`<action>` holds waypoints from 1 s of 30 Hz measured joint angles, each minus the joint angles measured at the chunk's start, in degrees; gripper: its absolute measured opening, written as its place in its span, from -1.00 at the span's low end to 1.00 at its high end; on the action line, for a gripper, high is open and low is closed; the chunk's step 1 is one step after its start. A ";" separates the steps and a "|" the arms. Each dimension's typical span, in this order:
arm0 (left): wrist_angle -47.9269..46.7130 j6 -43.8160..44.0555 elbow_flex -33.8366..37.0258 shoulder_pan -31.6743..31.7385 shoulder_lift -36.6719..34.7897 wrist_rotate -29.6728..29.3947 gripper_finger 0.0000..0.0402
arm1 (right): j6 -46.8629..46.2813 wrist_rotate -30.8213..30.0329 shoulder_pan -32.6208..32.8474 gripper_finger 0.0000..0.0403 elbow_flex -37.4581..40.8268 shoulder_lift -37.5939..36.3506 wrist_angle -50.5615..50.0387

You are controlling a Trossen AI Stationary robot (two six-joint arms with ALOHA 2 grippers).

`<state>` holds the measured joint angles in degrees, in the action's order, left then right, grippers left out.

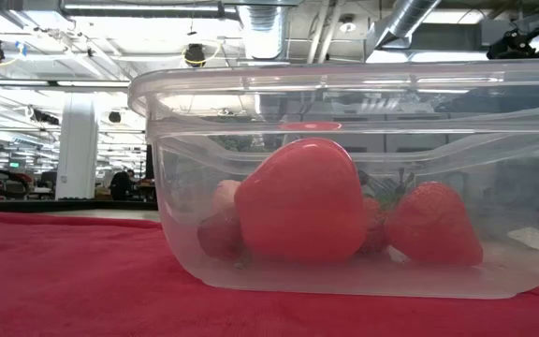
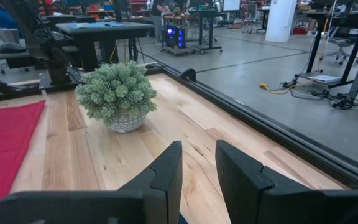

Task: Pick and placing Produce into tupperware
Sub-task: Put the croissant into the transparent bin

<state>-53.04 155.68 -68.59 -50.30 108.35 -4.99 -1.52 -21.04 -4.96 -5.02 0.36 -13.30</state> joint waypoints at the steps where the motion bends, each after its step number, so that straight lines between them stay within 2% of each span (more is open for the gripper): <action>1: -0.15 0.02 -0.16 0.00 -0.04 -0.01 0.74 | 0.00 0.00 -0.01 -0.40 -0.02 0.00 0.00; 11: -5.38 0.02 -3.66 0.00 -0.06 -0.54 0.73 | 0.00 0.00 -0.01 -0.40 0.00 -0.01 0.00; 18: -9.92 -0.13 -6.98 0.19 -0.11 -3.59 0.73 | 0.00 0.00 -0.01 -0.40 -0.02 -0.02 0.00; 24: -13.05 -3.68 -11.12 2.65 -0.11 -5.29 0.73 | 0.00 0.00 0.01 -0.40 0.00 0.00 0.00; 30: -14.07 -12.68 -14.54 6.56 -0.11 -5.75 0.73 | 0.00 0.00 0.00 -0.40 0.00 0.00 0.00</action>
<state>-67.11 143.00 -83.13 -43.74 108.25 -10.74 -1.52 -21.04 -4.96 -5.02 0.36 -13.30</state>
